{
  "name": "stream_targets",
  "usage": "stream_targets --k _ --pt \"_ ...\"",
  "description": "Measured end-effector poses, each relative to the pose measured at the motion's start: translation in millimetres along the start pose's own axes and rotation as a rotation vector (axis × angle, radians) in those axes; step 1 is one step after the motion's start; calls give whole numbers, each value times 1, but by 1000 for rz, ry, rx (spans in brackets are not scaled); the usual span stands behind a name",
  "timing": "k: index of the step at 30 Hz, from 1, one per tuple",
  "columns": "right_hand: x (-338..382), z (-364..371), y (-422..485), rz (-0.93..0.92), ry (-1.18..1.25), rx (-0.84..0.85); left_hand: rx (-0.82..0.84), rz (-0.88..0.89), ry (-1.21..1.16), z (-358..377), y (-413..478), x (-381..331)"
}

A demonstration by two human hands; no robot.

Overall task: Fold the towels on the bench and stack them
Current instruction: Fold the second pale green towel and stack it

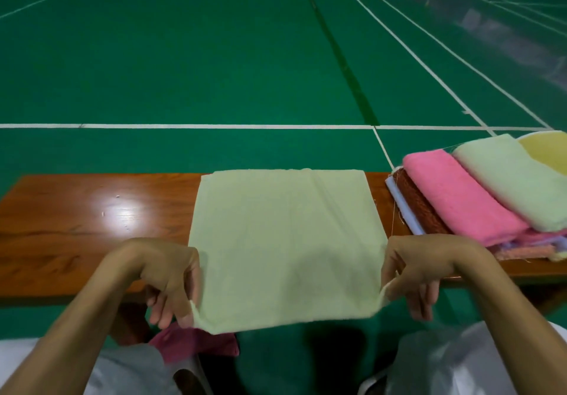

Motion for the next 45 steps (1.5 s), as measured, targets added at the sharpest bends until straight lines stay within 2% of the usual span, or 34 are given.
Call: stream_targets --k 3,5,6,8,10,12,13,17,19,23,32,41,45 --pt "1 1 -5 18 -10 73 -25 23 17 -7 -7 -4" --pt "6 -3 -12 -57 8 23 -223 102 -52 -18 -13 -9" --pt "9 -7 -13 -125 56 -53 -398 147 -107 -26 -14 -13" --pt "20 -19 -3 -323 250 -335 -860 214 -247 -43 -9 -20" --pt "28 -31 19 -526 391 -753 -1357 244 -258 -52 2 -31" --pt "39 -33 43 -618 251 -1146 -1645 245 -129 -50 18 -49" --pt "50 -27 55 -606 121 -1224 -1688 253 -48 -47 30 -59" --pt "84 2 92 -491 -378 -1043 -1507 278 269 -40 73 -93" --pt "88 10 106 -474 -453 -987 -1396 227 359 -38 88 -98" --pt "78 6 117 -368 -464 -934 -1270 70 392 -35 104 -88" --pt "23 -23 100 -227 -344 -1061 -1291 -164 243 -37 80 -29" --pt "20 -22 92 -182 -306 -1093 -1262 -176 215 -29 71 -29" --pt "23 -21 86 -238 -133 -1182 -1256 -110 131 -25 60 -32"
Point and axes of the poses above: each hand's wrist, its own y-axis towards the middle knuckle, its own z-axis out of the palm, x = y × z, the point moved 4 cm from there along y, towards the middle knuckle, and after that the axes turned 8 degrees about y, right-handed, at the moved point
